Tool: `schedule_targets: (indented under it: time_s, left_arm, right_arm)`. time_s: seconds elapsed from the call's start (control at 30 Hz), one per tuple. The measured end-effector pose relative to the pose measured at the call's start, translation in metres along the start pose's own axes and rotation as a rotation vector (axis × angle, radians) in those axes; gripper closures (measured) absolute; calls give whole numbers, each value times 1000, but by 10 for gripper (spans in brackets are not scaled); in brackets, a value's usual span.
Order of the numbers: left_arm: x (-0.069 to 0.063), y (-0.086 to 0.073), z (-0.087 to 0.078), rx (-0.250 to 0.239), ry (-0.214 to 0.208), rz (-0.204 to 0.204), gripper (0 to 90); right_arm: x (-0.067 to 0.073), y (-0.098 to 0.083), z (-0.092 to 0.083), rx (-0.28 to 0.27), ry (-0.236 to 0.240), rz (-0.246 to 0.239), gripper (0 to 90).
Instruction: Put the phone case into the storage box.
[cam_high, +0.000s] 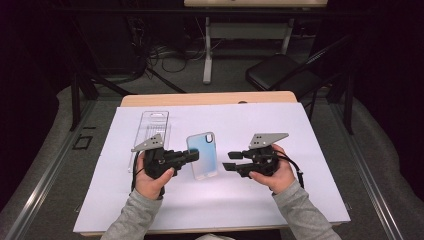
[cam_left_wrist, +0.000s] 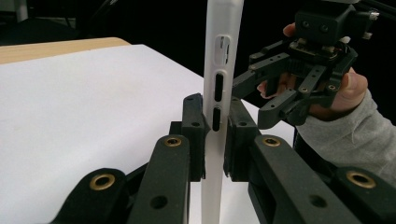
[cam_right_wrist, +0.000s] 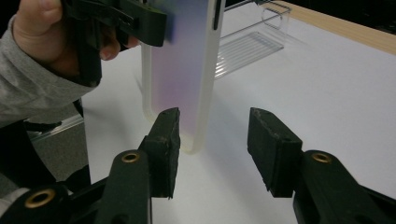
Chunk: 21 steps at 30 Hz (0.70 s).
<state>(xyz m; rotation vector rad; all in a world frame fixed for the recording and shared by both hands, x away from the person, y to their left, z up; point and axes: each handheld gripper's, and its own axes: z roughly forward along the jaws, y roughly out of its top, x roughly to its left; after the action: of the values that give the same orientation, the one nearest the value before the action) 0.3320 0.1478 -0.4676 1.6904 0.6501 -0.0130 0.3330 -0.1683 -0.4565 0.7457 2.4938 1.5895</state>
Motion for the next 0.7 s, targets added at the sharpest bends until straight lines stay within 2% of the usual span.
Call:
schedule_targets:
  time_s: [0.17,0.27,0.57,0.7]
  left_arm:
    - [-3,-1,0,6,-24,9,813]
    - [-6,-1,1,15,-49,31,813]
    - [-10,-1,3,26,-101,53,813]
    - [-13,-1,5,35,-126,59,813]
  right_arm:
    - [3,-1,1,-8,44,-4,539]
    - [4,-2,0,-21,72,-6,539]
    - [6,-3,-4,-38,129,-19,552]
    - [7,-3,-4,-33,140,-20,566]
